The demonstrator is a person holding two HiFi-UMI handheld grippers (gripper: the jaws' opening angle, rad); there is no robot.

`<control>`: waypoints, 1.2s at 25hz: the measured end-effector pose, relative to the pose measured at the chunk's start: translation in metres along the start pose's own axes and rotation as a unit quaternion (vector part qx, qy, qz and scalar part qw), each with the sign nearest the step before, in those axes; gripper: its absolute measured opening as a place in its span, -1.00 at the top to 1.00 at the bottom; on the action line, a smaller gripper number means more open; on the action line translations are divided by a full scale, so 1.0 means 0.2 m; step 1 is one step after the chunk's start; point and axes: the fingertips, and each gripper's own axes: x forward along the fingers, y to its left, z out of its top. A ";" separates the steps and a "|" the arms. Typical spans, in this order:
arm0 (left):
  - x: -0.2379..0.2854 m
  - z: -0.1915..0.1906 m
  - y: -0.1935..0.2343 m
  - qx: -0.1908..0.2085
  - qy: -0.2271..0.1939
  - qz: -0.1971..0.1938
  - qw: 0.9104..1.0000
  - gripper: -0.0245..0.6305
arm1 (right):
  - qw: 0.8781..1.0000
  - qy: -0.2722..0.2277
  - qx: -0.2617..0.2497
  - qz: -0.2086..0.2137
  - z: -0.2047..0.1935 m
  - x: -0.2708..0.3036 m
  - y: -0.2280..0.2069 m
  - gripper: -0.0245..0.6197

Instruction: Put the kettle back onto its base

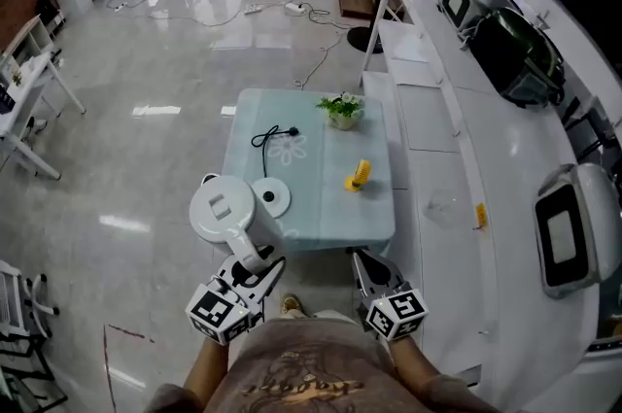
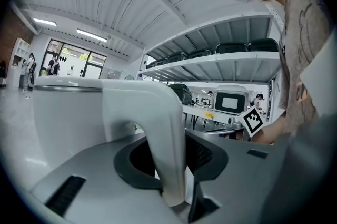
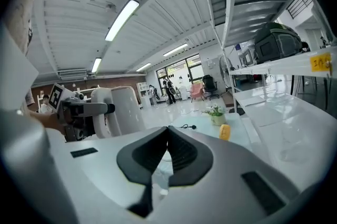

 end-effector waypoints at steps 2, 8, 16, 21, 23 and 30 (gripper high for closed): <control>0.04 0.02 0.05 0.006 -0.010 0.001 1.000 0.53 | 1.000 0.000 0.000 0.002 0.03 0.06 -0.04 0.95; 0.18 0.09 0.16 0.007 -0.009 0.012 1.000 0.53 | 1.000 -0.004 0.004 0.011 0.12 0.23 -0.16 0.95; 0.37 0.05 0.31 0.006 -0.010 0.044 0.999 0.53 | 0.999 0.005 -0.004 0.039 0.16 0.41 -0.29 0.95; 0.48 -0.02 0.39 0.019 -0.004 0.051 0.998 0.53 | 0.999 0.014 -0.001 0.044 0.15 0.45 -0.35 0.95; 0.52 -0.05 0.42 0.021 0.001 0.052 0.998 0.53 | 0.999 0.020 0.004 0.044 0.14 0.46 -0.37 0.95; 0.69 -0.17 0.54 0.028 0.029 0.050 0.998 0.52 | 0.999 0.036 0.007 0.040 0.11 0.48 -0.45 0.95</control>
